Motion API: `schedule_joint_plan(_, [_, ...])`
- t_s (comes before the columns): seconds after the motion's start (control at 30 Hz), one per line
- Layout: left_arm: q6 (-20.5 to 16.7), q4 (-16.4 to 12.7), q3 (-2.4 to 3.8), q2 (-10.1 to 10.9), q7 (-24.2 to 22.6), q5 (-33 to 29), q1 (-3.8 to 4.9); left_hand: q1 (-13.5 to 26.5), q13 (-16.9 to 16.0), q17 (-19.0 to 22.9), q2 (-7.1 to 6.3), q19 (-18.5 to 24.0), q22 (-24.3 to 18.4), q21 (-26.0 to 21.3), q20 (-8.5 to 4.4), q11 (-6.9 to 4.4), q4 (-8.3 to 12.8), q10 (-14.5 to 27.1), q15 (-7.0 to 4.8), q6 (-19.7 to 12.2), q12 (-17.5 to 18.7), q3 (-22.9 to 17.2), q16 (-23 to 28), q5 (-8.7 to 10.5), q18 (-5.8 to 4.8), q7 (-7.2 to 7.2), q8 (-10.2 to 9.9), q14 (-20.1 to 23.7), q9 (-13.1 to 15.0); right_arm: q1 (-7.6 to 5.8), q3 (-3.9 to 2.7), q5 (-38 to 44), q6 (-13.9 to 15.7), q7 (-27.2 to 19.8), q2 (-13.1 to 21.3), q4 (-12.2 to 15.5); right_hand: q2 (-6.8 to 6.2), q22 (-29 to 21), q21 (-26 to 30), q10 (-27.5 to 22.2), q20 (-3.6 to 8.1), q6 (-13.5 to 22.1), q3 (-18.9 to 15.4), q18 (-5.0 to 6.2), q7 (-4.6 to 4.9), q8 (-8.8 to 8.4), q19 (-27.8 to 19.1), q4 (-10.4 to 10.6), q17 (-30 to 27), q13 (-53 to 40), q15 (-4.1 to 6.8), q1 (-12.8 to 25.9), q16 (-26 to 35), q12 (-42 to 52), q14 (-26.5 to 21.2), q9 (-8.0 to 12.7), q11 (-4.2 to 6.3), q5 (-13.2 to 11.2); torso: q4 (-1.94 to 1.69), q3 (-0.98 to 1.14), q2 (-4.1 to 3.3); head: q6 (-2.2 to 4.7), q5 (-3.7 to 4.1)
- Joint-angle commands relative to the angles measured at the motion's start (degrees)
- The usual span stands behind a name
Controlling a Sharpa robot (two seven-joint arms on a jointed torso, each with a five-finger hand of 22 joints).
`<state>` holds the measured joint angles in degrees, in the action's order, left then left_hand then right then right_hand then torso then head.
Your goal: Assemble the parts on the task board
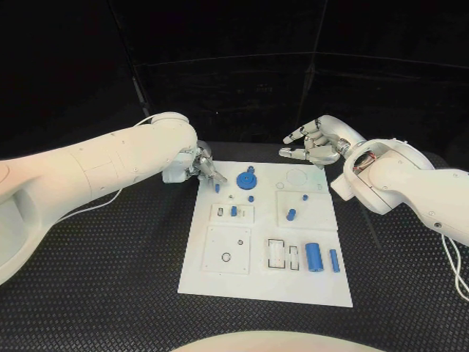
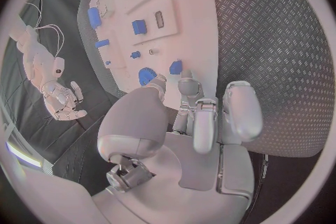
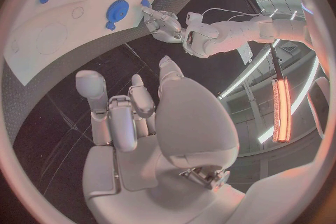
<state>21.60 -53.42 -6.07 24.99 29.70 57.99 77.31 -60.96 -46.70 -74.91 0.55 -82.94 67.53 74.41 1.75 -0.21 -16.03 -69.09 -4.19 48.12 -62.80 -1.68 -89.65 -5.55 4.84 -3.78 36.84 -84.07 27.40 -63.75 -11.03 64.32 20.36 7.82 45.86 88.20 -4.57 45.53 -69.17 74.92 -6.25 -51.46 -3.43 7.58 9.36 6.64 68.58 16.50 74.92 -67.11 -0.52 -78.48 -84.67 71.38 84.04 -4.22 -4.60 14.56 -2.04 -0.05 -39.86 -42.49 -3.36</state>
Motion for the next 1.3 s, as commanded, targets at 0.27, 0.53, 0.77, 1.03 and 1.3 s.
schedule_joint_plan(0.27, [2.38,0.06,-0.05,-0.05,-0.07,0.33,-0.25,-0.53,-0.17,-15.09,0.11,-0.12,0.22,0.29,0.5,0.11,0.14,-0.08,0.32,0.17,-0.29,0.43,-0.35,0.11,-0.39,-0.4,-0.43,-5.93,-0.11,-0.09,-0.03,-0.34,-0.33,-0.86,-0.57,-0.31,0.24,-0.06,0.36,-0.1,0.11,0.03,-0.35,0.42,0.05,0.26,-0.32,0.08,3.04,0.06,0.51,0.31,0.18,-0.33,3.21,0.02,0.2,0.2,-0.04,0.0,0.01,0.08,-0.01])
schedule_joint_plan(0.53, [2.15,0.06,-0.07,-0.17,-0.26,0.22,-0.43,-1.03,-0.18,-15.09,0.25,-0.14,0.27,0.31,0.54,0.13,0.29,-0.08,0.35,0.36,-0.37,0.73,-0.35,0.07,-0.4,-0.41,-0.59,-5.93,-0.3,-0.07,-0.02,-0.36,-0.43,-0.92,-0.78,-0.49,0.38,-0.15,0.44,-0.12,0.11,0.07,-0.35,0.43,0.05,0.29,-0.35,0.05,3.03,0.08,0.51,0.26,0.21,-0.33,3.21,0.03,0.2,0.29,0.03,-0.04,0.02,0.04,-0.03])
schedule_joint_plan(0.77, [1.33,-0.1,-0.07,-0.2,-0.41,-0.68,-0.49,-1.99,-0.3,-15.09,0.85,-0.15,0.35,0.33,0.59,0.14,0.58,-0.09,0.38,0.66,-0.56,1.06,-0.35,0.0,-0.39,-0.42,-0.83,-5.93,-0.6,-0.07,-0.02,-0.37,-0.45,-0.91,-0.82,-0.6,0.38,-0.15,0.44,-0.12,0.11,0.07,-0.35,0.43,0.05,0.29,-0.35,0.05,3.03,0.08,0.51,0.26,0.21,-0.33,3.21,0.03,0.2,0.29,0.01,-0.04,-0.02,-0.01,-0.05])
schedule_joint_plan(1.03, [0.3,-0.15,-0.07,-0.18,-0.61,-1.32,-0.51,-3.42,-0.41,-15.09,2.11,-0.15,0.42,0.32,0.61,0.14,1.11,-0.1,0.38,1.06,-0.77,1.19,-0.35,-0.08,-0.39,-0.4,-1.07,-5.93,-0.95,-0.06,-0.01,-0.37,-0.48,-0.91,-0.87,-0.71,0.38,-0.15,0.44,-0.12,0.11,0.07,-0.35,0.43,0.05,0.29,-0.35,0.05,3.03,0.08,0.51,0.26,0.21,-0.33,3.21,0.03,0.2,0.29,0.03,-0.03,-0.04,-0.15,-0.17])
schedule_joint_plan(1.3, [0.6,-0.26,-0.07,-0.22,-0.95,-2.27,-0.51,-9.26,-0.09,-15.09,4.75,-0.1,0.46,0.22,0.53,-0.05,4.96,0.3,0.25,1.11,-0.61,-1.35,-0.35,-0.35,-0.36,-0.24,-1.57,-5.93,-1.5,-0.05,-0.01,-0.37,-0.58,-0.89,-0.89,-0.86,0.48,-0.17,0.46,-0.11,0.12,0.08,-0.35,0.43,0.05,0.31,-0.34,0.03,3.02,0.05,0.52,0.23,0.23,-0.3,3.21,0.03,0.2,0.34,0.02,-0.05,-0.02,-0.17,-0.2])
